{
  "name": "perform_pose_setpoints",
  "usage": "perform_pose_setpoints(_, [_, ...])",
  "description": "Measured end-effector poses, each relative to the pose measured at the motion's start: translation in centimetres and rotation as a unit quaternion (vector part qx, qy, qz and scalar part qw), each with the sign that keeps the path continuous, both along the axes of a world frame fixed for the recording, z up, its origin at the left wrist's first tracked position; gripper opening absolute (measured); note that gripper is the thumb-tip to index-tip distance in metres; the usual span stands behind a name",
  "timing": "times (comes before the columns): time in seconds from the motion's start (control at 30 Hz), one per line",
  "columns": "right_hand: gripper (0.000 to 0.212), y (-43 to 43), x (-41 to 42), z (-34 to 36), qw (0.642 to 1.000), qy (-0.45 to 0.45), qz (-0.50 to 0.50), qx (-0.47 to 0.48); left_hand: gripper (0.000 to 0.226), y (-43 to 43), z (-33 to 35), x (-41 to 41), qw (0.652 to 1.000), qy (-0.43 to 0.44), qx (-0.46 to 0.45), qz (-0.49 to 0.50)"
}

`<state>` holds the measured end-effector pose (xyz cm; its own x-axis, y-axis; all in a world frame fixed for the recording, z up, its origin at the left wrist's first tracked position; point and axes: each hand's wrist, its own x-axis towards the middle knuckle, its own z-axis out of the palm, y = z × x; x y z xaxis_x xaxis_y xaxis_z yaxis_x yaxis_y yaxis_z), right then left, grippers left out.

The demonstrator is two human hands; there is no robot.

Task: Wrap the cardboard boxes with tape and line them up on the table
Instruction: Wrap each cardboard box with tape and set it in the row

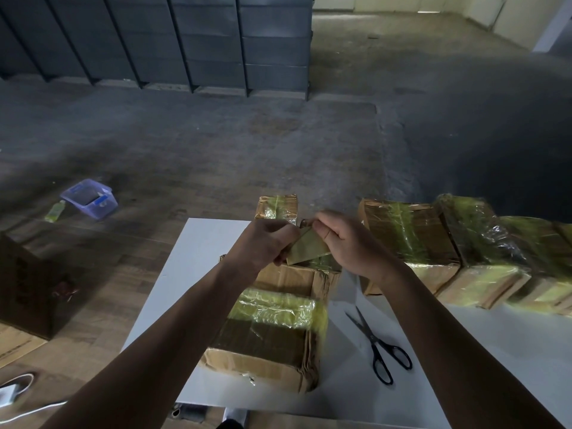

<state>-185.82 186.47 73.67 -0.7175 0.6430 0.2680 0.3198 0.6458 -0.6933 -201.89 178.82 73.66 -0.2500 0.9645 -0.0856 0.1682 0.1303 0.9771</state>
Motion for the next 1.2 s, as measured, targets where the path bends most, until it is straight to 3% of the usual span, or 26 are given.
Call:
perform_pose_setpoints(0.17, [0.024, 0.04, -0.20, -0.02, 1.000, -0.002, 0.001, 0.003, 0.044, -0.10, 0.06, 0.07, 1.000, -0.022, 0.007, 0.010])
perform_pose_setpoints(0.5, [0.021, 0.13, -0.45, -0.13, 1.000, -0.003, 0.003, -0.003, 0.029, -0.07, -0.16, -0.29, 1.000, 0.000, 0.000, -0.003])
perform_pose_setpoints(0.73, [0.023, 0.21, -0.28, -0.36, 1.000, -0.010, 0.008, 0.001, 0.045, -0.19, -0.29, -0.02, 1.000, -0.016, -0.001, 0.002])
perform_pose_setpoints(0.97, [0.023, 0.15, -0.05, -0.30, 1.000, -0.009, 0.003, -0.002, 0.025, -0.29, -0.57, -0.34, 0.999, -0.028, 0.002, -0.035])
perform_pose_setpoints(1.2, [0.022, 0.14, 0.03, -0.45, 1.000, -0.007, -0.001, -0.012, 0.023, -0.16, -0.50, -0.51, 0.996, -0.070, -0.020, -0.043])
